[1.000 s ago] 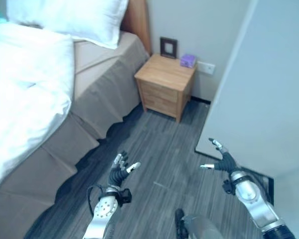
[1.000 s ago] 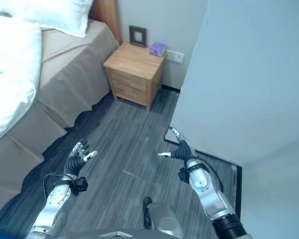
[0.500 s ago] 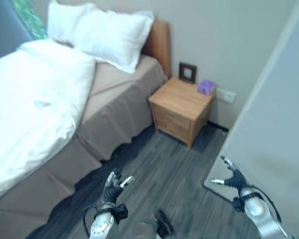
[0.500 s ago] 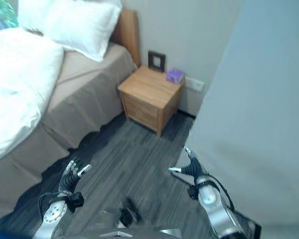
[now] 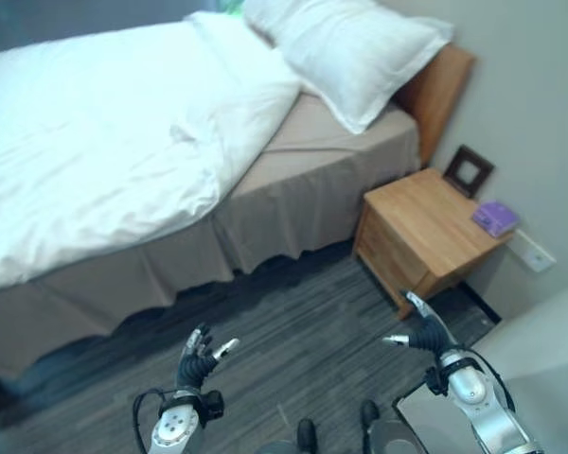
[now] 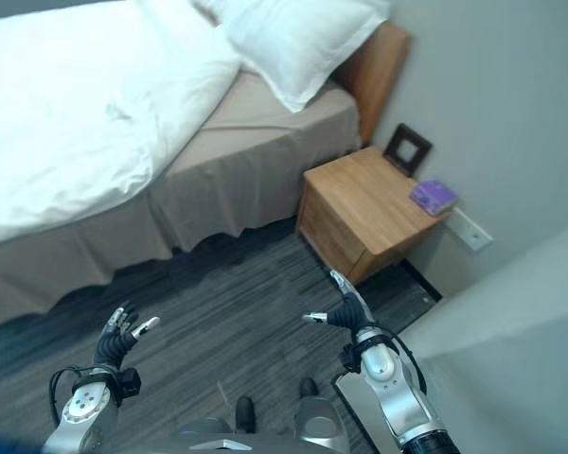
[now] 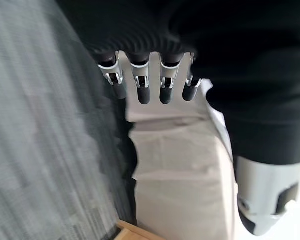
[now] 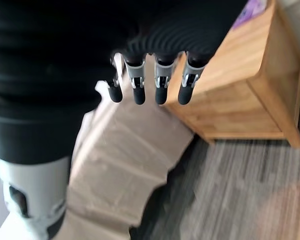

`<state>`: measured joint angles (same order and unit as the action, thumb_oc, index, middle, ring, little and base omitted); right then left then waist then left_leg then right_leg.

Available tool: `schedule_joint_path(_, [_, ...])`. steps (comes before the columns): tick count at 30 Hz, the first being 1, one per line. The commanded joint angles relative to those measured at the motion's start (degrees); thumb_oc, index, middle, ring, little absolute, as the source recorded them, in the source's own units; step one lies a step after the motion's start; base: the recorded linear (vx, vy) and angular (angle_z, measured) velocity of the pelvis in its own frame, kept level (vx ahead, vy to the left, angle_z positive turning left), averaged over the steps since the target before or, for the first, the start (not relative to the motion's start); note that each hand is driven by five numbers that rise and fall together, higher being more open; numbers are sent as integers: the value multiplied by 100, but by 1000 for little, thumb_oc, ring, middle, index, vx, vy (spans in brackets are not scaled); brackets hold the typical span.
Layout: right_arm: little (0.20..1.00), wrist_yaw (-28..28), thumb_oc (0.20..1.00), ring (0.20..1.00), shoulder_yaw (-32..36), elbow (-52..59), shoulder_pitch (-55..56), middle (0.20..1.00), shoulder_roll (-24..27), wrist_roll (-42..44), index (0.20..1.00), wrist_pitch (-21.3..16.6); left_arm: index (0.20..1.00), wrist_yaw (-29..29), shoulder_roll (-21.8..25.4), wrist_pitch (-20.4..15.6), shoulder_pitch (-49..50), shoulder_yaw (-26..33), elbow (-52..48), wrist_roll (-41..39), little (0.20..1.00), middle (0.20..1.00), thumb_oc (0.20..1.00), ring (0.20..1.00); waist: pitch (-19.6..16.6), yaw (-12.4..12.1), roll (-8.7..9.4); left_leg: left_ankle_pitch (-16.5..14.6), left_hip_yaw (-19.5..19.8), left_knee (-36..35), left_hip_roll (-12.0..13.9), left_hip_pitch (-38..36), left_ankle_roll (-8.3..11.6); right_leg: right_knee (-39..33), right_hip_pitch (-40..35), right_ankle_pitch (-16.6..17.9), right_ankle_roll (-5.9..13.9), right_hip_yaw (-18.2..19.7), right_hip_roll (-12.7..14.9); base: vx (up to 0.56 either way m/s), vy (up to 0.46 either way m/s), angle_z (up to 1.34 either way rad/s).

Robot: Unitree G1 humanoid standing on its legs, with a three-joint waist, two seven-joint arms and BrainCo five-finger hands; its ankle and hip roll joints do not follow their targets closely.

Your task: Making the bed.

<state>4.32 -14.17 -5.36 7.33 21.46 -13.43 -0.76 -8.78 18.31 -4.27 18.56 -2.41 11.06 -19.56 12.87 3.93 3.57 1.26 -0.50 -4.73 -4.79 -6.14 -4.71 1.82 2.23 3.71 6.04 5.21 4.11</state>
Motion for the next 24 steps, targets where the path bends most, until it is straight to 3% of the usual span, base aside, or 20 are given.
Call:
schedule_joint_path(1, [1000,-73,1000,1000,-69,328,-379,1000,37,272,1000,-257,1000,65,185,-204,-345,123,-348,79,1000,1000,1000,1000,162,62,39,-298,-569,-27,706,-153,589,89,-144,-332,126,-171,49,60,-65,18])
schedule_joint_path(3, [1000,-113,1000,1000,-153,315,-551,1000,56,349,1000,-283,1000,60,101,-209,-389,172,-362,34,1000,1000,1000,1000,53,19,69,-314,-601,13,666,-202,610,-291,-418,-240,132,-311,195,54,-50,44])
schedule_joint_path(6, [1000,-162,1000,1000,-193,334,-597,1000,116,409,1000,-301,1000,63,-6,-254,-339,199,-414,-91,1000,1000,1000,1000,-5,-9,31,-354,-695,25,689,-287,622,-412,-564,-195,120,-333,206,104,-68,10])
schedule_joint_path(7, [1000,-606,1000,1000,3,-1002,-92,1000,-407,1886,1000,24,1000,458,-88,66,356,581,-303,-577,1000,1000,1000,1000,215,-262,249,-562,-1988,2497,2087,463,1088,-95,-950,-772,-225,-2435,504,44,56,-24])
schedule_joint_path(8, [1000,-563,1000,1000,-8,-1056,-79,1000,-402,1907,1000,43,1000,374,-110,45,402,589,-324,-584,1000,1000,1000,1000,98,-164,119,-466,-2184,2104,2187,5,1143,-121,-872,-796,-206,-2637,528,17,75,28])
schedule_joint_path(9, [1000,-561,1000,1000,-15,-1057,-74,1000,-394,1908,1000,41,1000,371,-118,46,414,588,-330,-583,1000,1000,1000,1000,112,-158,117,-441,-2190,2048,2176,-48,1152,-124,-904,-803,-206,-2642,528,-98,398,93])
schedule_joint_path(10, [1000,-542,1000,1000,75,-1015,-104,1000,-413,1837,1000,8,1000,307,-60,81,318,576,-268,-456,1000,1000,1000,1000,7,-56,-3,-714,-1943,907,1874,-401,1098,411,-498,-708,17,-2729,754,-30,275,91])
schedule_joint_path(11, [1000,-542,1000,1000,75,-1015,-104,1000,-413,1837,1000,8,1000,307,-60,81,318,576,-268,-455,1000,1000,1000,1000,7,-57,1,-708,-1945,896,1868,-407,1097,417,-495,-712,18,-2726,759,-100,399,42])
schedule_joint_path(12, [1000,-460,1000,1000,177,-989,-109,1000,-400,1762,1000,-3,1000,252,17,113,163,613,-369,-399,1000,1000,1000,1000,3,-21,-33,-708,-1910,631,1800,-438,1096,691,-377,-546,123,-2814,955,-73,209,34])
schedule_joint_path(13, [1000,-422,1000,1000,253,-818,-121,1000,-537,1743,1000,6,1000,71,-21,101,-86,524,-503,-187,1000,1000,1000,1000,34,92,42,-712,-1722,519,1574,-372,929,1167,-117,-61,400,-2590,1195,-55,336,92])
schedule_joint_path(14, [1000,-425,1000,1000,145,-759,-90,1000,-538,1598,1000,-92,1000,145,84,-4,-146,504,-385,52,1000,1000,1000,1000,94,135,-33,-672,-1612,163,1432,-534,863,1825,222,384,675,-2192,1316,15,313,104])
schedule_joint_path(16, [1000,-386,1000,1000,135,-875,-186,1000,-540,1597,1000,-118,1000,74,202,-71,-263,559,-316,45,1000,1000,1000,1000,135,191,-115,-633,-1531,45,1428,-561,858,1984,387,429,697,-1952,1249,42,219,36])
schedule_joint_path(17, [1000,-291,1000,1000,140,-897,-261,1000,-534,1592,1000,-138,1000,-25,302,-137,-404,548,-293,-36,1000,1000,1000,1000,176,267,-208,-618,-1320,-4,1391,-575,819,1947,631,204,631,-1702,925,59,115,9])
schedule_joint_path(18, [1000,-291,1000,1000,141,-897,-263,1000,-532,1592,1000,-137,1000,-25,301,-138,-409,546,-288,-38,1000,1000,1000,1000,177,269,-216,-630,-1317,-1,1401,-576,824,1958,631,188,629,-1707,919,208,136,17])
schedule_joint_path(19, [1000,-232,1000,1000,134,-947,-274,1000,-524,1614,1000,-167,1000,-27,368,-155,-561,483,-278,-23,1000,1000,1000,1000,177,337,-215,-666,-1202,-3,1367,-629,832,1625,804,-5,501,-1780,722,251,11,31])
schedule_joint_path(21, [1000,-140,1000,1000,115,-951,-412,1000,-477,1633,1000,-194,1000,-56,474,-224,-769,452,-329,-27,1000,1000,1000,1000,147,402,-129,-763,-1188,-26,1280,-755,866,952,1002,2,367,-2098,765,377,-44,44])
schedule_joint_path(24, [1000,3,1000,1000,154,-1032,-618,1000,-446,1610,1000,-214,1000,-97,495,-325,-1090,329,-389,30,1000,1000,1000,1000,131,538,-56,-935,-1085,-25,1312,-1007,985,146,1183,258,457,-2462,802,345,-126,11])
